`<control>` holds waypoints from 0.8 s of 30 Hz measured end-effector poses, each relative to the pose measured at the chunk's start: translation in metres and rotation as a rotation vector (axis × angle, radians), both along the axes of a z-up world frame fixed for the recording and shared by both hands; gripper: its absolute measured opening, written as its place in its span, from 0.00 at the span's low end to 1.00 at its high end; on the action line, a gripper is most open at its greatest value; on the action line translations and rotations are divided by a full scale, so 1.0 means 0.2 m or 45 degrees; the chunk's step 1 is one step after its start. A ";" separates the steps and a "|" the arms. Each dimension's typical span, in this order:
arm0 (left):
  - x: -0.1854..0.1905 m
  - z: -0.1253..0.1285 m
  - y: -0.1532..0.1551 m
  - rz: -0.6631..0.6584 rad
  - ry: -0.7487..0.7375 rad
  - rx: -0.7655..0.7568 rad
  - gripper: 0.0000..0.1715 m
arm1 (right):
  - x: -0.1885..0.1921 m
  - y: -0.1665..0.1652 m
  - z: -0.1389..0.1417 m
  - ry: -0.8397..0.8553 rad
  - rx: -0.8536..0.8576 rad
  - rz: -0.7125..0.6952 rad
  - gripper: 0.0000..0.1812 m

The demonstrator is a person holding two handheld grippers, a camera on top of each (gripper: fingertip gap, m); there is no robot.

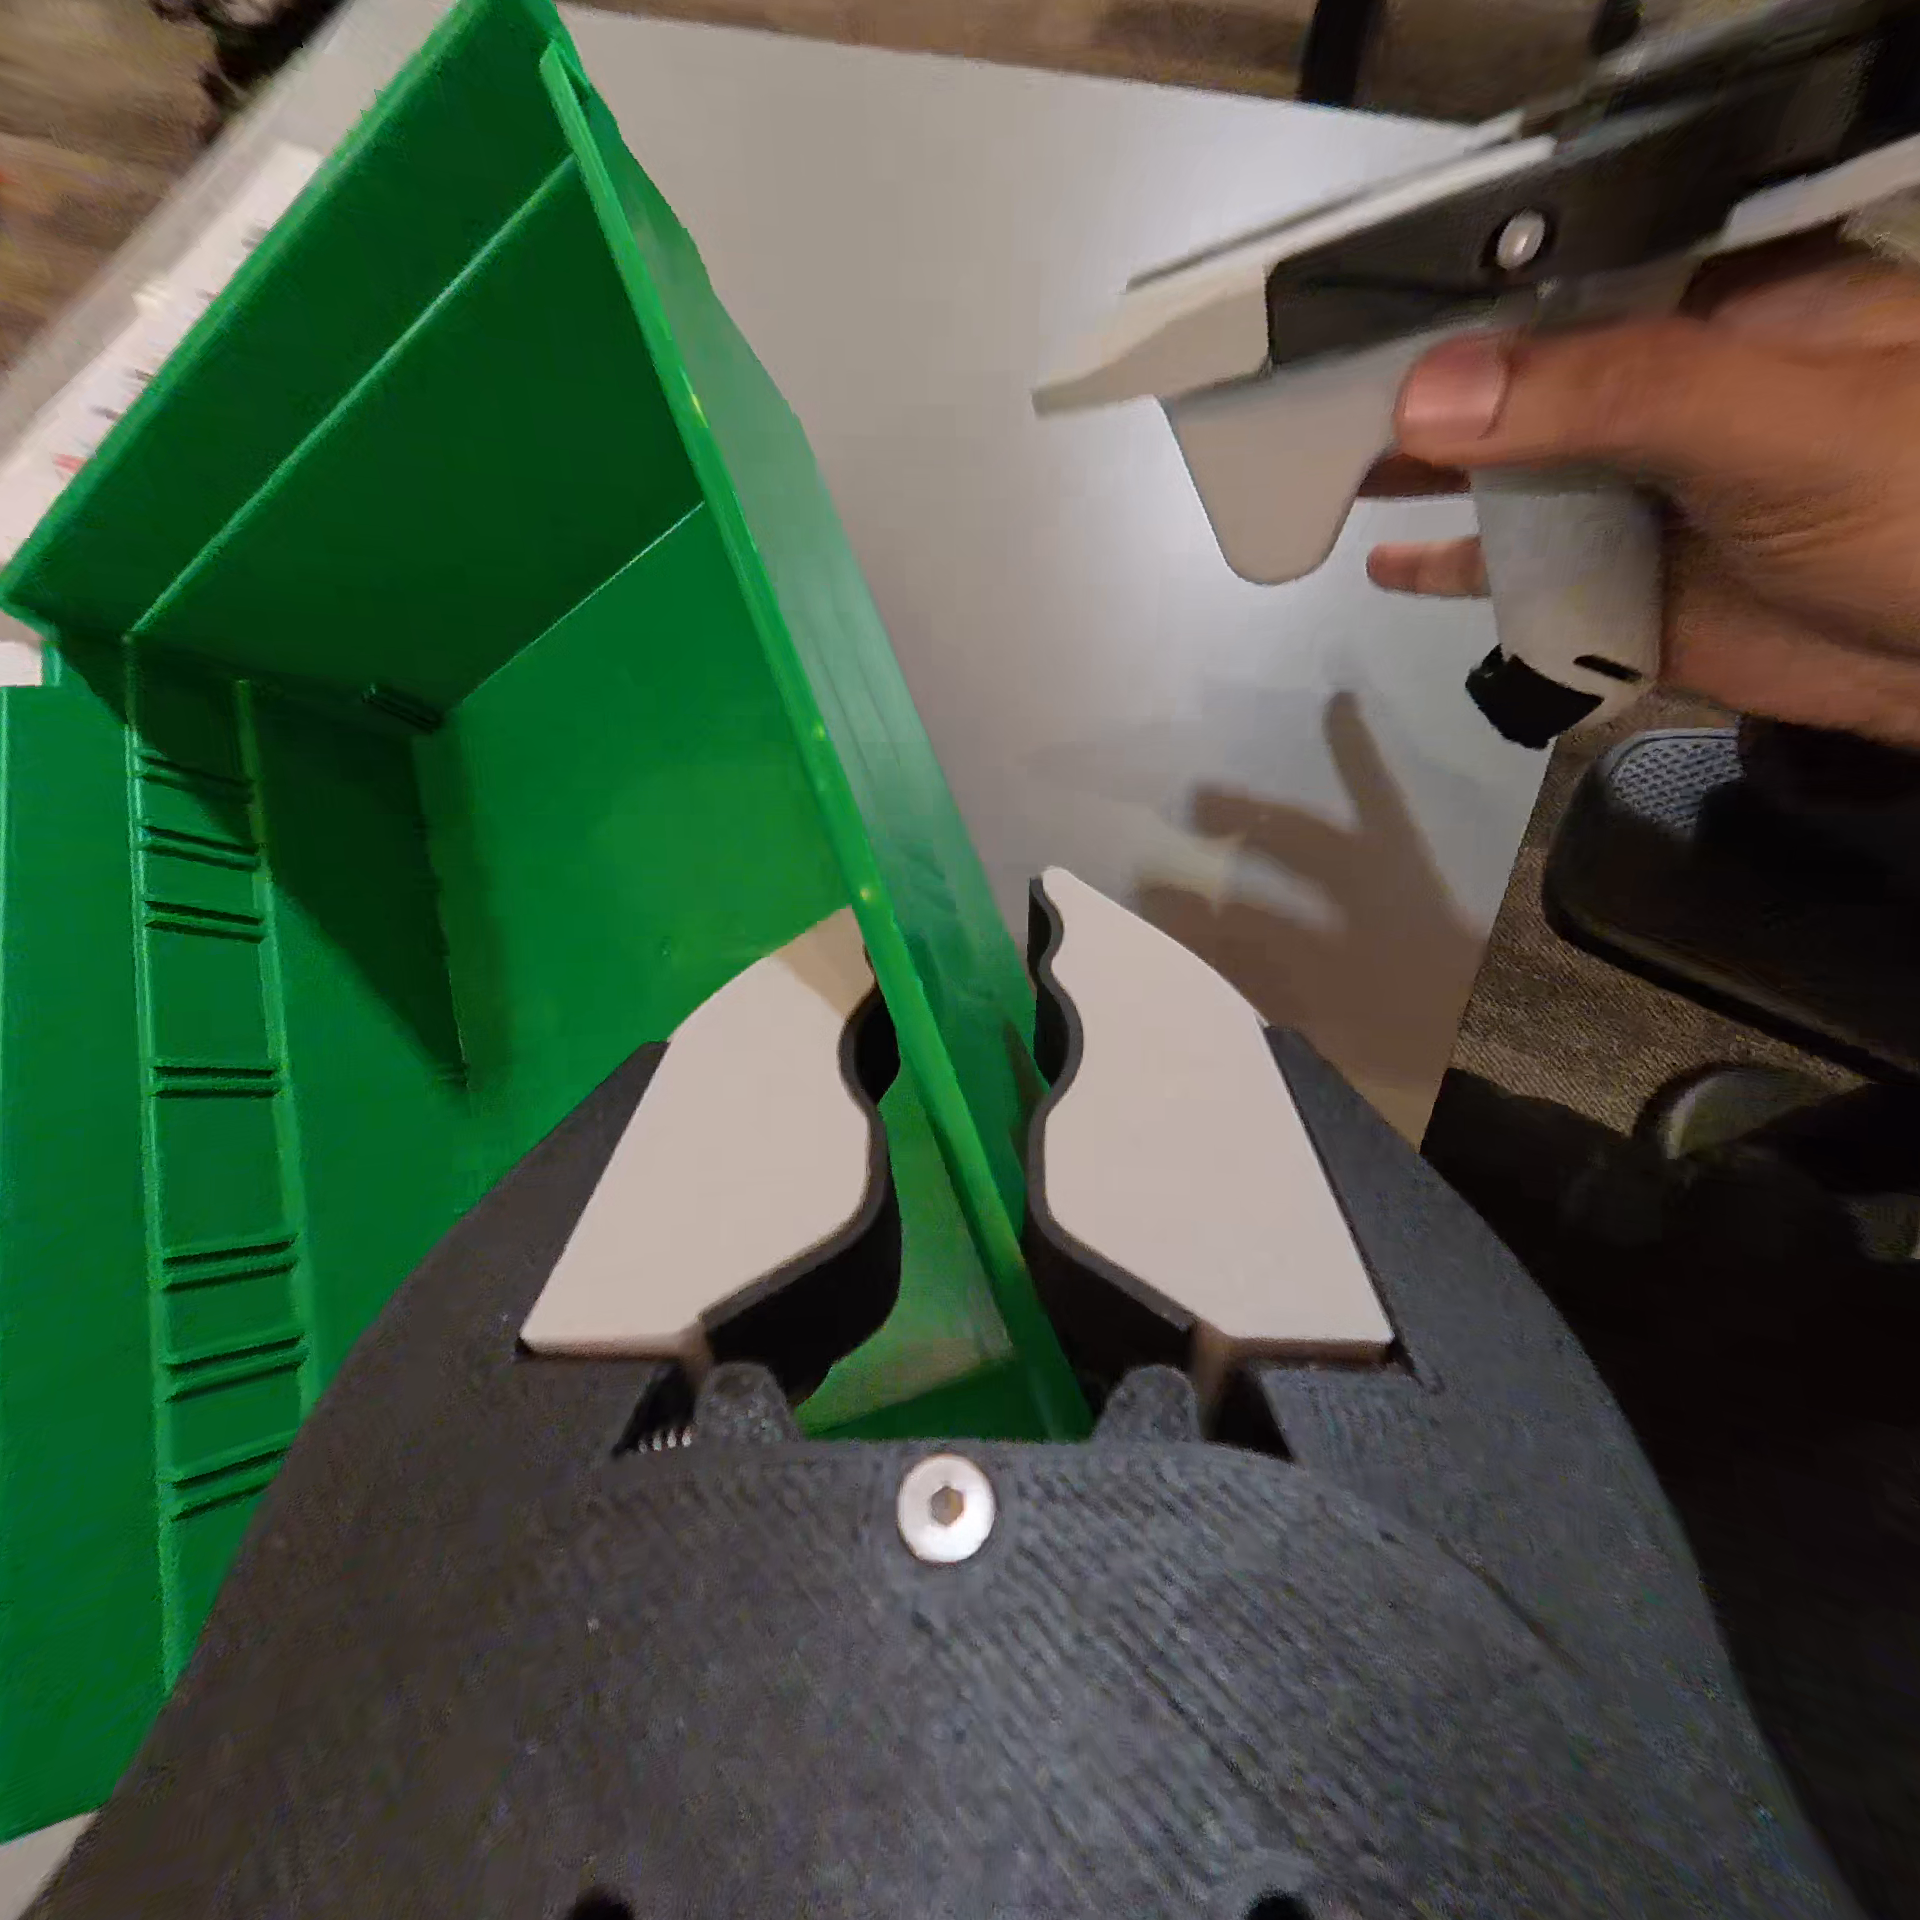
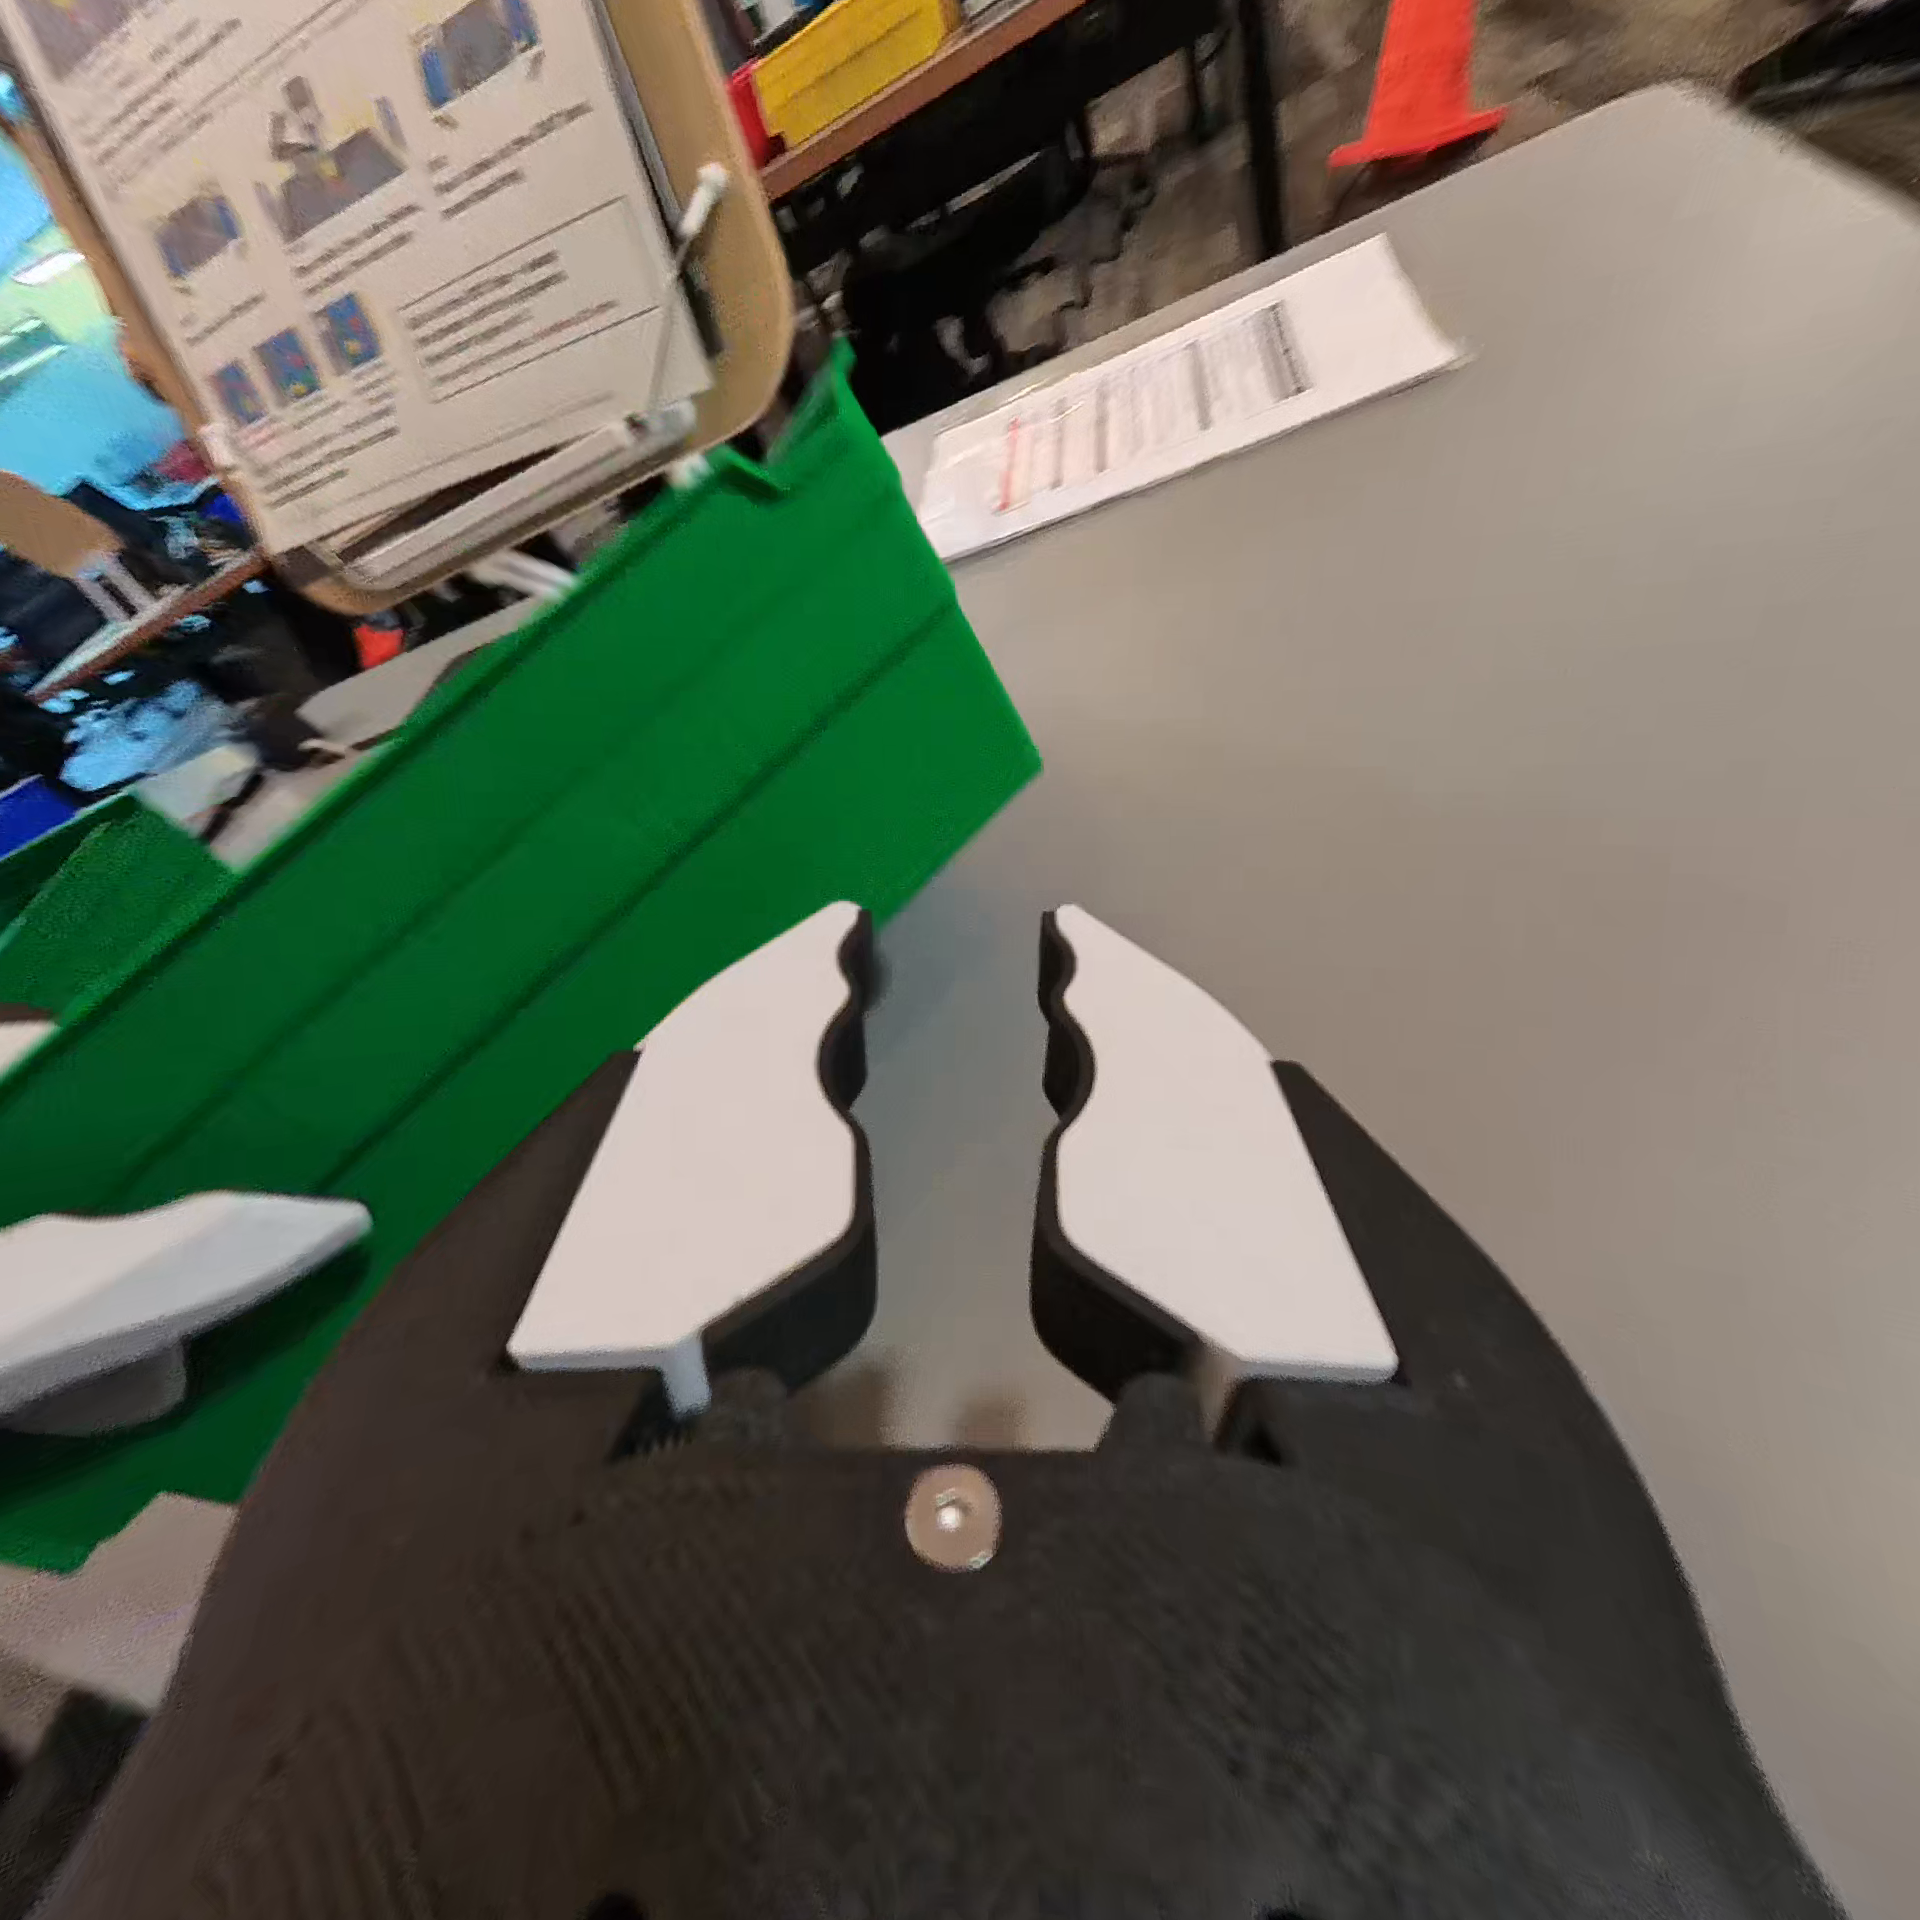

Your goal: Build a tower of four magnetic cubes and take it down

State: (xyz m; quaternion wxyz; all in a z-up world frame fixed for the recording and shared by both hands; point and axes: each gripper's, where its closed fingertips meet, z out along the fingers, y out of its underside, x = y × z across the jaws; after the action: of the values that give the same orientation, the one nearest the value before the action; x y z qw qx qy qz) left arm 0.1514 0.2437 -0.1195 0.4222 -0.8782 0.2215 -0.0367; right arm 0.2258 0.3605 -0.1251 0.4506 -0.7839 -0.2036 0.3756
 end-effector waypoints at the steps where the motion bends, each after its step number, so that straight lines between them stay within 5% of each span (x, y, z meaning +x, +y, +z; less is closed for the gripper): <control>1: 0.03 -0.05 0.04 -0.013 -0.004 -0.032 0.14 | 0.03 0.04 0.00 -0.007 0.018 -0.037 0.17; 8: 0.15 -0.25 0.33 -0.006 0.116 -0.034 0.16 | 0.08 0.21 -0.04 0.053 -0.036 -0.103 0.18; 14: 0.18 -0.36 0.42 -0.013 0.302 0.010 0.19 | 0.09 0.16 -0.19 0.001 -0.161 -0.083 0.19; 20: 0.14 -0.30 0.40 0.056 0.324 0.088 0.31 | 0.14 0.09 -0.08 0.004 0.009 -0.089 0.18; 24: 0.06 -0.09 0.24 0.115 0.198 0.264 0.37 | 0.09 -0.03 0.01 -0.052 0.189 -0.063 0.24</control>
State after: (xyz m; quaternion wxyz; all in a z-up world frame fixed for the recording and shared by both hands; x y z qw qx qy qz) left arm 0.1627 0.2918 -0.1378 0.4936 -0.8391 0.2163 0.0737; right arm 0.2439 0.3546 -0.1233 0.5123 -0.7606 -0.2206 0.3322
